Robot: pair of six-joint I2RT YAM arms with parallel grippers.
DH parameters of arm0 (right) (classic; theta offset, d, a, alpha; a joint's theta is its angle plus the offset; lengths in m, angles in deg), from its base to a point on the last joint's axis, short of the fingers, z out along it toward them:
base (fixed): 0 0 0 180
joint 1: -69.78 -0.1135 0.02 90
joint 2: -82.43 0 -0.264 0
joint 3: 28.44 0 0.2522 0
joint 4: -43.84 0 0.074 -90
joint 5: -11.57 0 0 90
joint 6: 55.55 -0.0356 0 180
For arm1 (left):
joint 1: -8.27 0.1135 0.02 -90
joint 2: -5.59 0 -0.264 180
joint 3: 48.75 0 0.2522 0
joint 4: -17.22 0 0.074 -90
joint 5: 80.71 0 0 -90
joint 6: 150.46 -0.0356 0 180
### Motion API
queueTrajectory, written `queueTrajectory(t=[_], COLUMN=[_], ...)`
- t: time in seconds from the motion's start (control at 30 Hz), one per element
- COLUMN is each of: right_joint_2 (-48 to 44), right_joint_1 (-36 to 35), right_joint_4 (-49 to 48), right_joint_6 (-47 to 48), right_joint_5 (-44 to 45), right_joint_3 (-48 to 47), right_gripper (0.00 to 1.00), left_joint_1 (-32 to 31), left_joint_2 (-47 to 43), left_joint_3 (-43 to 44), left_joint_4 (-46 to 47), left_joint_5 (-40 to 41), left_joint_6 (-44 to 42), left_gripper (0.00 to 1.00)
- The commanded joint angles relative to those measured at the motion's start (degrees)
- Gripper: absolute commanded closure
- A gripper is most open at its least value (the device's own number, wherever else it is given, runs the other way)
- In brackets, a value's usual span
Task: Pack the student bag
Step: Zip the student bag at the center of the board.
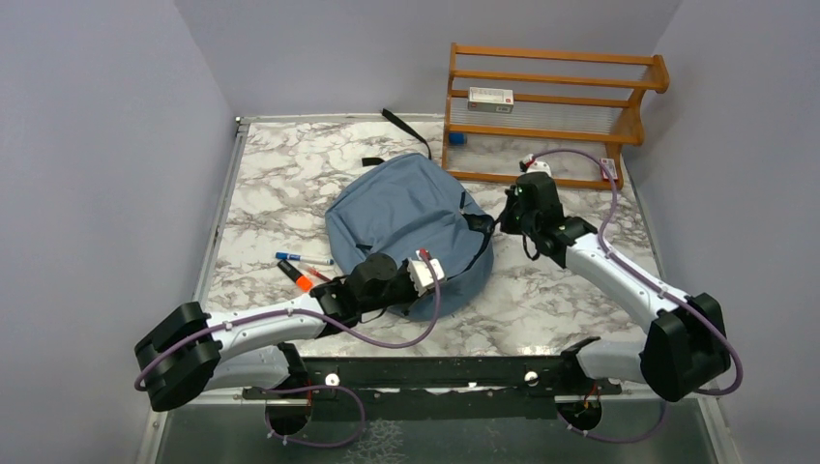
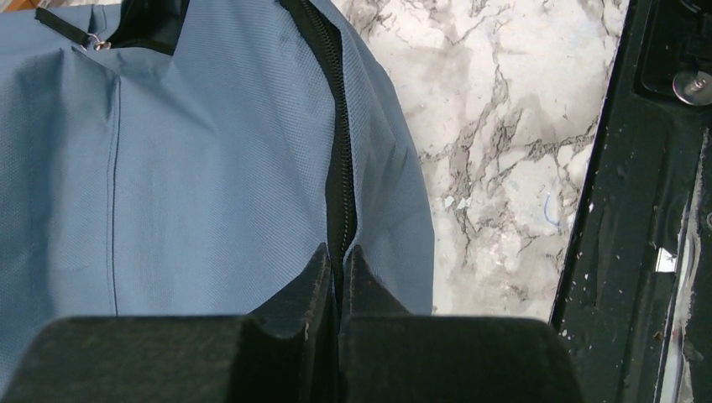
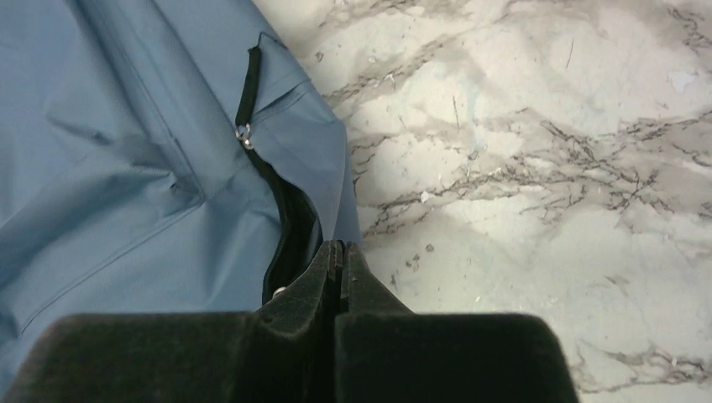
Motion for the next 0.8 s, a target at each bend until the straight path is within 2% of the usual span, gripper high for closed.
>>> queueTrajectory(t=[0.0, 0.17, 0.37, 0.43, 0.53, 0.77], right_joint_2=[3.71, 6.67, 1.96, 0.71, -0.90, -5.65], right_joint_1=[3.03, 4.62, 4.55, 4.62, 4.54, 3.43], right_joint_4=[-10.49, -11.15, -14.01, -12.56, -8.29, -3.54], right_joint_6=[2.93, 5.50, 10.71, 11.44, 11.36, 9.35], right_joint_5=[5.13, 0.74, -22.94, -29.93, -36.69, -47.87], right_joint_3=[-2.85, -6.58, -4.69, -4.03, -3.90, -3.01], right_gripper=[1.00, 1.00, 1.00, 1.00, 0.99, 1.00], left_joint_1=[-0.52, -0.61, -0.56, -0.61, -0.69, -1.00], left_joint_2=[-1.86, -3.61, -5.40, -4.60, -2.19, 3.79], left_joint_3=[-1.81, -2.54, -2.78, -1.50, 1.89, 8.49], left_joint_4=[-3.58, -3.16, 1.48, 2.65, 3.67, 9.06], left_joint_5=[0.08, 0.21, 1.70, 1.13, 0.89, 3.42], left_joint_6=[1.11, 1.30, 2.70, 3.69, 5.25, 10.49], left_gripper=[1.00, 0.99, 0.39, 0.29, 0.21, 0.20])
